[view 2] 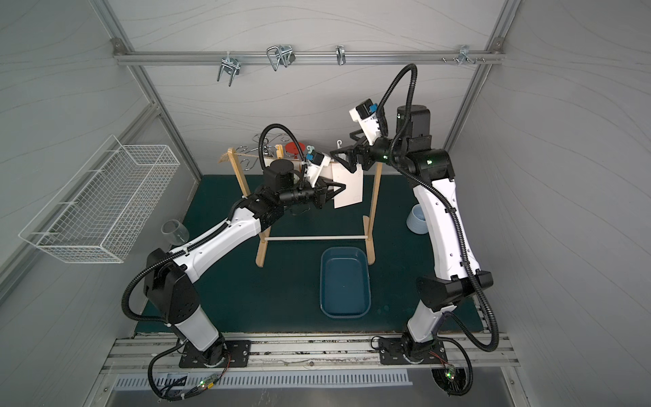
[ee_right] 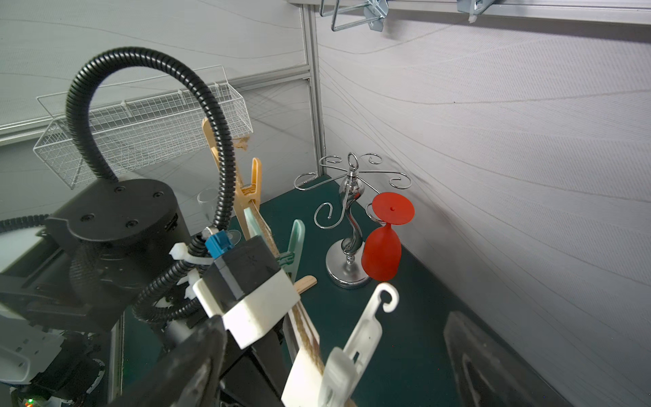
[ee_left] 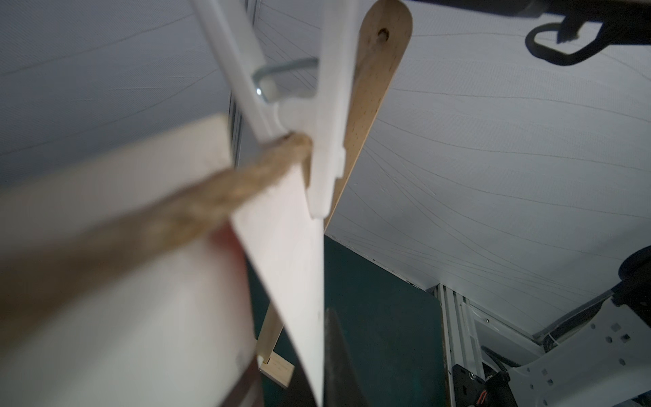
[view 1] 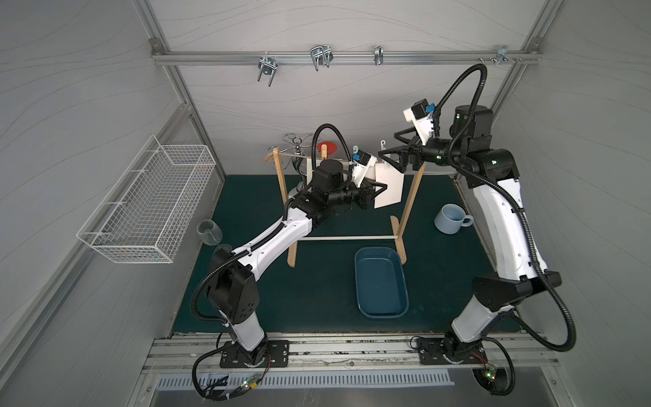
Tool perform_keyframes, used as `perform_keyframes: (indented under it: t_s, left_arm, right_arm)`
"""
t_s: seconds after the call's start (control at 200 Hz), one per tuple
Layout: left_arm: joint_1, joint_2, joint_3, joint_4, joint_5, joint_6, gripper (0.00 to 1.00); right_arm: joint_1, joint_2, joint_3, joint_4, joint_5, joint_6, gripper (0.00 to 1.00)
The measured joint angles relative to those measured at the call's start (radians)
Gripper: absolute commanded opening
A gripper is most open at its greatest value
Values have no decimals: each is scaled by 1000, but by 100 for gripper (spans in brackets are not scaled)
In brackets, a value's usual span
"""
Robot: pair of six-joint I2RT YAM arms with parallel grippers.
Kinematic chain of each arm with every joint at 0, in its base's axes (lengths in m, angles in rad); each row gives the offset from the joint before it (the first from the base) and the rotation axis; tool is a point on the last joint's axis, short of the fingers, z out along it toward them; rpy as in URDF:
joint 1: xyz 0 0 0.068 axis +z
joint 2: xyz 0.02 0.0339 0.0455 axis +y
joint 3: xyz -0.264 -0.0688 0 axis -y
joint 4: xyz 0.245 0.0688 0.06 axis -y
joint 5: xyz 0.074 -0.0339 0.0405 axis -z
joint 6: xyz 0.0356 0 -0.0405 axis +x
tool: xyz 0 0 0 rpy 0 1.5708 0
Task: Remove the postcards from the strings
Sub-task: Remove the clamp from the clothesline.
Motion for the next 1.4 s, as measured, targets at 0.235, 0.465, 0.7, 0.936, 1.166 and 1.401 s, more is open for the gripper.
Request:
perform_keyframes:
  t_s: [0.235, 0.465, 0.7, 0.936, 1.166, 1.401]
  left_arm:
    - [3, -5, -6, 4, 7, 1, 5]
    - [3, -18, -6, 3, 8, 2, 5]
    - [6, -22, -6, -4, 7, 4, 5]
    - [6, -32, -6, -5, 14, 5, 5]
    - [10, -35, -6, -11, 28, 4, 4]
    - [17, -35, -6, -13, 54, 3, 3]
  right_arm:
    - [10, 0, -7, -2, 14, -16, 97]
    - [27, -2, -28, -13, 36, -21, 96]
    - [49, -8, -42, -31, 75, -21, 97]
    - [50, -8, -19, -60, 85, -21, 97]
    - [50, 7, -4, -69, 64, -22, 84]
    - [50, 31, 3, -79, 21, -31, 73]
